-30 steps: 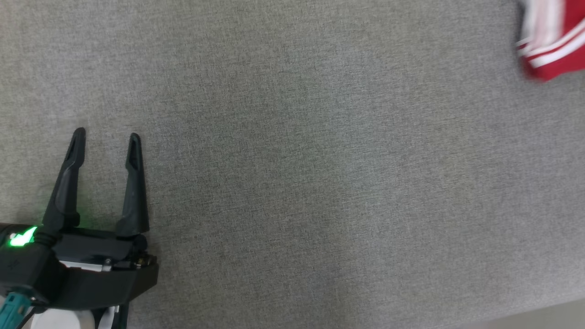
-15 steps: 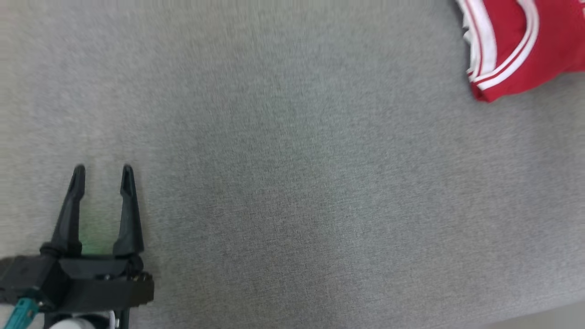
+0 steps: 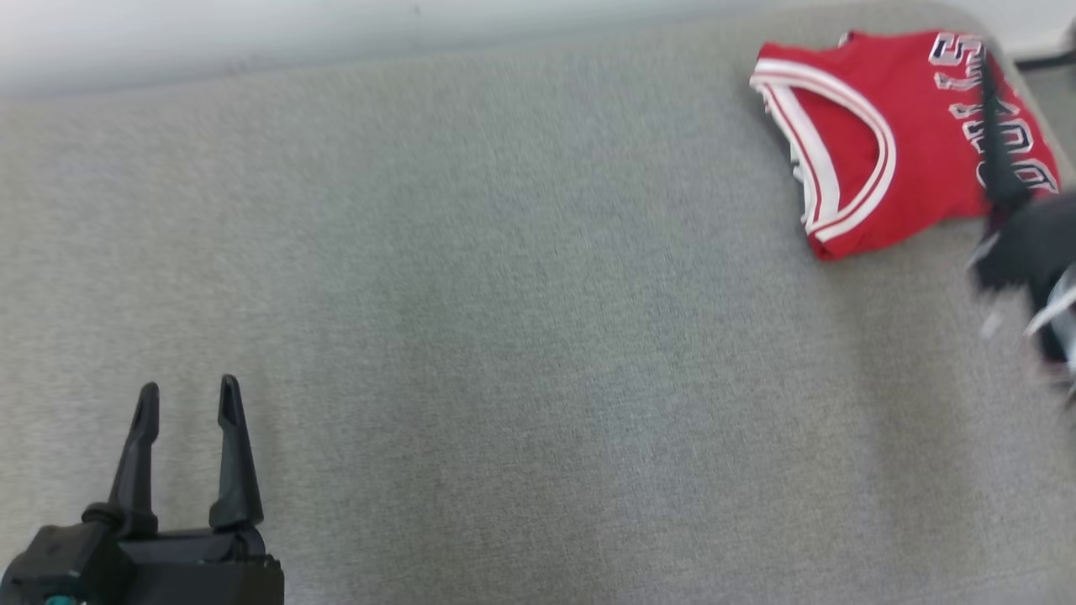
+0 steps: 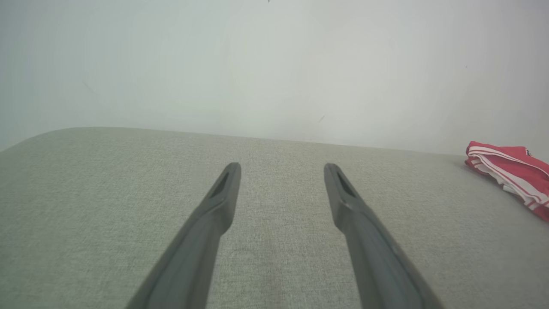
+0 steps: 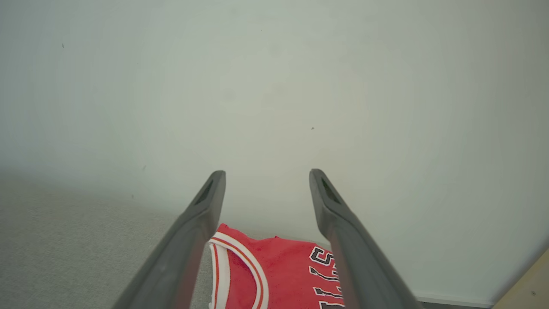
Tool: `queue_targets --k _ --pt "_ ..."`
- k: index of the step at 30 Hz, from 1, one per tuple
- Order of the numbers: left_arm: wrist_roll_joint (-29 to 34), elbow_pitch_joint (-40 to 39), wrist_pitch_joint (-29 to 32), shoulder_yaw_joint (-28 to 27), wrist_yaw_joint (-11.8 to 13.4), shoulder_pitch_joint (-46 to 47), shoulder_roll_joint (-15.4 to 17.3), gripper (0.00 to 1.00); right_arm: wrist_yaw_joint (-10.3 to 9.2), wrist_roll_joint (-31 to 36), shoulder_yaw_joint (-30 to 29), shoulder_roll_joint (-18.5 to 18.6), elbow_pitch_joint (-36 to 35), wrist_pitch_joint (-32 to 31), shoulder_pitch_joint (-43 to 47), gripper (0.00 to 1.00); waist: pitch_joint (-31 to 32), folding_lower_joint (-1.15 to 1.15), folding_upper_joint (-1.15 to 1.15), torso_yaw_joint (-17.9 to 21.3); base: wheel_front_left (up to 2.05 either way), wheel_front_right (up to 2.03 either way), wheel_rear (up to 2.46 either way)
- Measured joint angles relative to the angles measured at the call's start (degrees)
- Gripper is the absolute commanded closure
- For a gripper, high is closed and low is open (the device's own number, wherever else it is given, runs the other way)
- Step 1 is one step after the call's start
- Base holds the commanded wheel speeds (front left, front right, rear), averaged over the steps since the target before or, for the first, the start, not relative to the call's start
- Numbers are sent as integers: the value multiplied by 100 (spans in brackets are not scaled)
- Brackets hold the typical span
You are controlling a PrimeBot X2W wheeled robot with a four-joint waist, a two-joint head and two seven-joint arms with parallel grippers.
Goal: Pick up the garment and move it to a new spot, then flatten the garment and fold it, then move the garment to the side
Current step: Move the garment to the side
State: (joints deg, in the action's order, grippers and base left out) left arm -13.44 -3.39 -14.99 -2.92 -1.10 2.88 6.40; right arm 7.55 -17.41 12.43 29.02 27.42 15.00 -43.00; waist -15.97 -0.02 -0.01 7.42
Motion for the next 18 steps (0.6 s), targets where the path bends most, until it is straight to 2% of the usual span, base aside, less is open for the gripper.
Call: queue_targets --k 9,18 --pt "26 223 -7 -53 -97 -132 -109 0 0 258 -717 -950 -1257 -2 2219 0 586 0 0 -163 0 0 0" --pt "79 460 -7 -98 -187 -237 -144 0 0 426 -917 -1590 -1840 -15 3463 0 978 1 1 -336 0 0 0"
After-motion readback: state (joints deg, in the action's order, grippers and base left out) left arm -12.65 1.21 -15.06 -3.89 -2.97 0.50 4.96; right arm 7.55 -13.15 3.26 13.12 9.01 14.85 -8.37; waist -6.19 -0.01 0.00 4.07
